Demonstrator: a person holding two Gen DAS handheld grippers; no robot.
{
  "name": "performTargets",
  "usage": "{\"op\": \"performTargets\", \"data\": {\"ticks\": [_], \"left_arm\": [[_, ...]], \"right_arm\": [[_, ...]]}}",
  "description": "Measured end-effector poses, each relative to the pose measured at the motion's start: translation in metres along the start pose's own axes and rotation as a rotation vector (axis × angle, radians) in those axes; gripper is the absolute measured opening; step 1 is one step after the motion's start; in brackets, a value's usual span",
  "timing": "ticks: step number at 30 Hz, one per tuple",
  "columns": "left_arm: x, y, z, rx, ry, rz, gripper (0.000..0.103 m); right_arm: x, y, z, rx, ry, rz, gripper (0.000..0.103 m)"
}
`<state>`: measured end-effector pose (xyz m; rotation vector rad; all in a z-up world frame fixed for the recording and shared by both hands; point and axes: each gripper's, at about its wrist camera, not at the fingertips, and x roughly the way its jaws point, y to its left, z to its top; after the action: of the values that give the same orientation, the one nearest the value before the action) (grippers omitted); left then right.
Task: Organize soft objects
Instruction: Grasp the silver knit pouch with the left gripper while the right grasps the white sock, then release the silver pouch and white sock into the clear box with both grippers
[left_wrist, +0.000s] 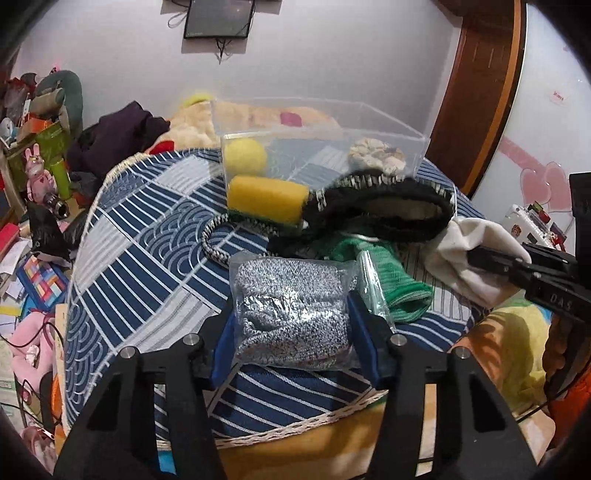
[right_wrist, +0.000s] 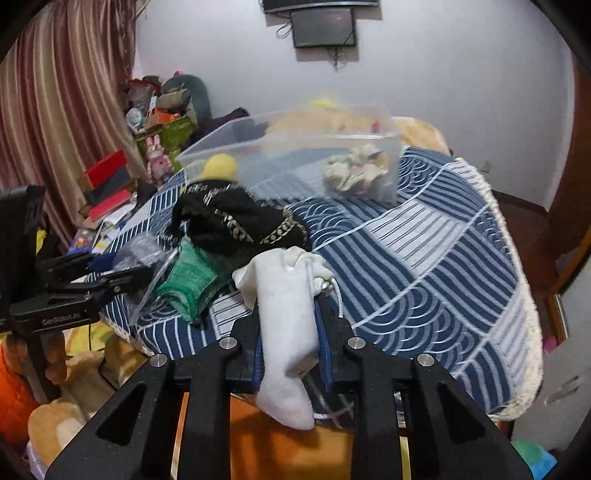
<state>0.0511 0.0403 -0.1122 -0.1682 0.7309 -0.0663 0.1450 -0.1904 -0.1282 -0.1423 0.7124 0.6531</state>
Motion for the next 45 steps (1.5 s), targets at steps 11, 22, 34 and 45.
{"op": "performTargets", "data": {"ticks": [11,22,34,45], "left_arm": [[-0.039,0.003,0.033,-0.021,-0.125,0.004,0.055],[-0.050,0.006,0.086,-0.017,-0.236,0.010,0.055],[-0.011,-0.002,0.139,0.010,-0.251,0.022,0.055],[0.051,-0.013,0.161,0.041,-0.158,0.032,0.055]], "right_arm": [[-0.042,-0.024,0.023,0.042,-0.122,-0.079,0.020],[-0.058,-0.017,0.076,0.007,-0.282,-0.086,0.020],[-0.019,0.000,0.115,-0.037,-0.319,-0.067,0.021],[0.036,-0.010,0.128,-0.028,-0.195,-0.026,0.021]]}}
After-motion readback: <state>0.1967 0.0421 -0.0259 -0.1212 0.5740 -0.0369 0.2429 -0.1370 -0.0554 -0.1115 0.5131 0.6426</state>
